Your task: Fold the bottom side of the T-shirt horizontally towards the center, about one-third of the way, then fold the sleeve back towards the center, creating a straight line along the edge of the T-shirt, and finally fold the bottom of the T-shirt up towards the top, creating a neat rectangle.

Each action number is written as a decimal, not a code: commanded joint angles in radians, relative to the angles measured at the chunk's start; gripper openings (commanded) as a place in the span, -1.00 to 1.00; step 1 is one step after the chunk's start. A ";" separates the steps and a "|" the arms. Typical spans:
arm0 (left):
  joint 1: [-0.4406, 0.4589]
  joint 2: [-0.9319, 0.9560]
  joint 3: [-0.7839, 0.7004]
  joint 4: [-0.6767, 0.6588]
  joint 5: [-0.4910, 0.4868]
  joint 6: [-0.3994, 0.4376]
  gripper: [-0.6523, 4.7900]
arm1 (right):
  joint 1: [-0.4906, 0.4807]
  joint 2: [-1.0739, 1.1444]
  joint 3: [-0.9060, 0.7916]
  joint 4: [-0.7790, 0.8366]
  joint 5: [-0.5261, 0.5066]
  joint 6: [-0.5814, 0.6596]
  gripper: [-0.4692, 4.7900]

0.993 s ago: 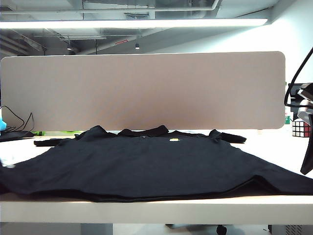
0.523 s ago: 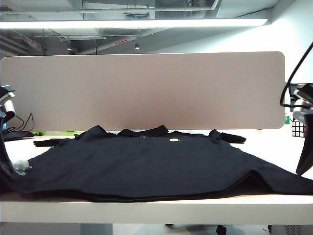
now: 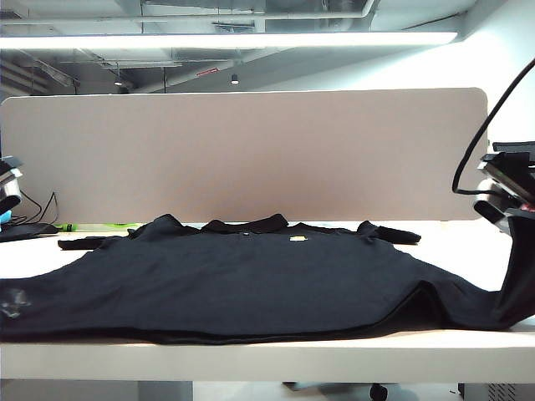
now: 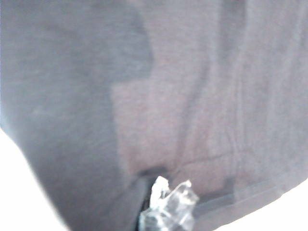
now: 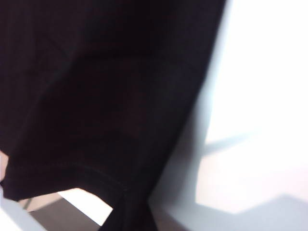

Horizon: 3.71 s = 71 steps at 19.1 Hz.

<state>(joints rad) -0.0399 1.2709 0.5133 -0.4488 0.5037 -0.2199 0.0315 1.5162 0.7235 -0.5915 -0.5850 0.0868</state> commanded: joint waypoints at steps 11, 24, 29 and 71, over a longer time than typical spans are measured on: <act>0.004 -0.788 0.187 -0.745 -0.156 -0.033 -0.78 | 0.003 -0.883 -0.002 -0.503 0.034 0.112 -0.83; 0.005 0.169 0.559 0.119 -0.283 -0.016 -0.78 | 0.006 0.137 0.612 0.077 0.013 0.126 -0.83; 0.007 0.324 0.585 0.255 -0.407 -0.010 -0.77 | 0.022 0.348 0.650 0.241 0.012 0.126 -0.82; 0.287 0.975 1.058 0.346 0.024 0.043 -0.61 | -0.085 0.731 0.888 0.477 0.162 0.284 -0.35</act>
<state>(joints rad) 0.2512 2.2391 1.5772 -0.0994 0.4923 -0.1757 -0.0570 2.2471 1.6119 -0.1135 -0.4328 0.3702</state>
